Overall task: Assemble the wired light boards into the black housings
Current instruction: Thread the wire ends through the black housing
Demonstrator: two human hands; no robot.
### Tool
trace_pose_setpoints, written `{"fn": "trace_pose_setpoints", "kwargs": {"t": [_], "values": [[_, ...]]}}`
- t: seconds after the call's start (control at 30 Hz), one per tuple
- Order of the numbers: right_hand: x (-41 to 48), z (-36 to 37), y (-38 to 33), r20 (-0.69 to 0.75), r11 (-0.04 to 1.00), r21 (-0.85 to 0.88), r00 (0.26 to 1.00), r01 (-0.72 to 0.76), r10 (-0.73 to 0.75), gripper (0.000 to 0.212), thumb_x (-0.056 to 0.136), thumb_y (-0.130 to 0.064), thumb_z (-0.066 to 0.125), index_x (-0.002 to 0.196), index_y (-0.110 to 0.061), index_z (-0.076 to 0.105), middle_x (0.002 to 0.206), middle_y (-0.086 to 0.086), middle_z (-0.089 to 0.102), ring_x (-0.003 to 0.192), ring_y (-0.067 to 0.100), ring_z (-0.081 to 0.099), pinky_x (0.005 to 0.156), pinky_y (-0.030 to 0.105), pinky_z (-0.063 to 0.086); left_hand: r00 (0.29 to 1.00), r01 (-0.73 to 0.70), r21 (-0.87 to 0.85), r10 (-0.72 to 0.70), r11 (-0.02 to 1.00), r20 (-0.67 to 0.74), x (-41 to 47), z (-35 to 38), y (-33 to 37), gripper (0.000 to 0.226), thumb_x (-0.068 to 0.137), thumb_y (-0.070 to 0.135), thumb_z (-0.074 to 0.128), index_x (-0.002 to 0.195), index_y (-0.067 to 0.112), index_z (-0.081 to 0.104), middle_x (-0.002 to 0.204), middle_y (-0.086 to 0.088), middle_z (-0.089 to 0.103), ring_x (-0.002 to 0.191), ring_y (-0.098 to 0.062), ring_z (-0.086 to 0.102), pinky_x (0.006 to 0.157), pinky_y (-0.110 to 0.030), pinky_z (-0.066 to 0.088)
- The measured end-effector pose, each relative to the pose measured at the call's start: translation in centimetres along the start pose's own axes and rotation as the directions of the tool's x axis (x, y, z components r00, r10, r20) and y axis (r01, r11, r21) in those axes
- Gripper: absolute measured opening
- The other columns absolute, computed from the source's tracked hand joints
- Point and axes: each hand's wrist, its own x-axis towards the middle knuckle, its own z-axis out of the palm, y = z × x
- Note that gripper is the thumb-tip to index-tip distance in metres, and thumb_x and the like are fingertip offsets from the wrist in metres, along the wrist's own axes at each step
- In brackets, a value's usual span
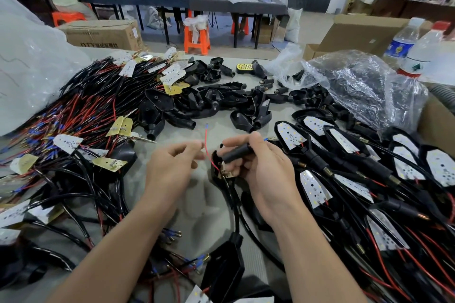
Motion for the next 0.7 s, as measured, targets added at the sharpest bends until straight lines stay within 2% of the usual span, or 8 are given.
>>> {"fn": "trace_pose_setpoints", "kwargs": {"t": [0.13,0.23,0.3,0.37,0.47,0.53,0.63,0.7], "values": [[-0.2,0.2,0.1,0.069,0.995,-0.09,0.997,-0.04,0.046,0.048,0.11,-0.019,0.037,0.087,-0.002,0.076,0.086,0.022,0.073,0.06,0.017,0.055,0.058,0.027,0.042,0.986,0.145,-0.281,-0.115,0.949,0.12,-0.1,0.0,0.7,0.031,0.102,0.023,0.06,0.082,0.021,0.083,0.08,0.0,0.077,0.057,-0.007,0.055,0.061,-0.022,0.042],[-0.1,0.3,0.3,0.01,0.99,-0.133,0.999,-0.048,0.049,0.048,0.11,-0.021,0.038,0.086,-0.004,0.075,0.079,0.014,0.074,0.06,0.015,0.055,0.057,0.027,0.043,0.974,0.209,-0.416,-0.149,0.885,0.171,-0.2,-0.5,1.0,0.034,0.101,0.022,0.059,0.075,0.019,0.081,0.074,0.001,0.071,0.05,-0.008,0.038,0.053,-0.02,0.03],[0.1,0.4,0.2,-0.047,0.993,-0.11,0.998,-0.046,0.041,0.047,0.111,-0.021,0.037,0.086,-0.002,0.072,0.074,0.013,0.071,0.057,0.016,0.057,0.053,0.025,0.044,0.95,0.26,-0.477,-0.134,0.839,0.282,-0.2,-1.2,1.3,0.028,0.092,0.022,0.062,0.069,0.018,0.077,0.069,0.0,0.063,0.049,-0.009,0.034,0.048,-0.018,0.03],[0.2,0.2,0.1,-0.088,0.998,-0.007,0.995,-0.056,0.055,0.046,0.111,-0.022,0.037,0.088,0.0,0.07,0.072,0.015,0.069,0.054,0.018,0.058,0.049,0.025,0.046,0.934,0.256,-0.462,-0.094,0.849,0.344,-0.5,-1.6,1.7,0.017,0.075,0.022,0.065,0.06,0.018,0.072,0.065,-0.002,0.057,0.051,-0.012,0.037,0.05,-0.02,0.035],[0.3,-0.1,-0.2,-0.088,0.99,0.122,0.992,-0.077,0.088,0.047,0.112,-0.024,0.036,0.088,0.002,0.068,0.069,0.015,0.068,0.05,0.02,0.058,0.045,0.026,0.047,0.977,0.134,-0.271,-0.082,0.953,0.196,-0.8,-1.3,1.6,0.006,0.05,0.019,0.063,0.045,0.016,0.064,0.072,-0.004,0.064,0.074,-0.019,0.048,0.073,-0.031,0.04],[0.3,-0.1,-0.3,-0.081,0.987,0.136,0.992,-0.082,0.094,0.048,0.112,-0.025,0.036,0.088,0.002,0.068,0.069,0.016,0.068,0.05,0.02,0.058,0.045,0.026,0.047,0.988,0.086,-0.187,-0.059,0.979,0.144,-0.9,-0.9,1.2,0.01,0.048,0.015,0.057,0.046,0.016,0.067,0.082,-0.007,0.065,0.084,-0.023,0.044,0.082,-0.038,0.036],[0.2,-0.1,-0.2,-0.082,0.99,0.118,0.993,-0.08,0.09,0.046,0.111,-0.024,0.037,0.089,0.004,0.067,0.068,0.015,0.067,0.05,0.02,0.057,0.045,0.025,0.046,0.955,0.004,-0.191,0.052,0.982,0.291,-0.7,-0.8,1.0,0.011,0.056,0.013,0.059,0.046,0.013,0.065,0.083,-0.009,0.067,0.084,-0.024,0.045,0.077,-0.036,0.038],[0.2,-0.2,-0.2,-0.081,0.991,0.107,0.993,-0.079,0.087,0.046,0.111,-0.024,0.036,0.091,0.005,0.066,0.069,0.015,0.067,0.051,0.02,0.057,0.046,0.026,0.046,0.884,-0.036,-0.205,0.127,0.978,0.45,-0.6,-1.1,1.1,0.015,0.062,0.011,0.061,0.047,0.012,0.061,0.09,-0.004,0.073,0.086,-0.021,0.055,0.076,-0.028,0.045]]}}
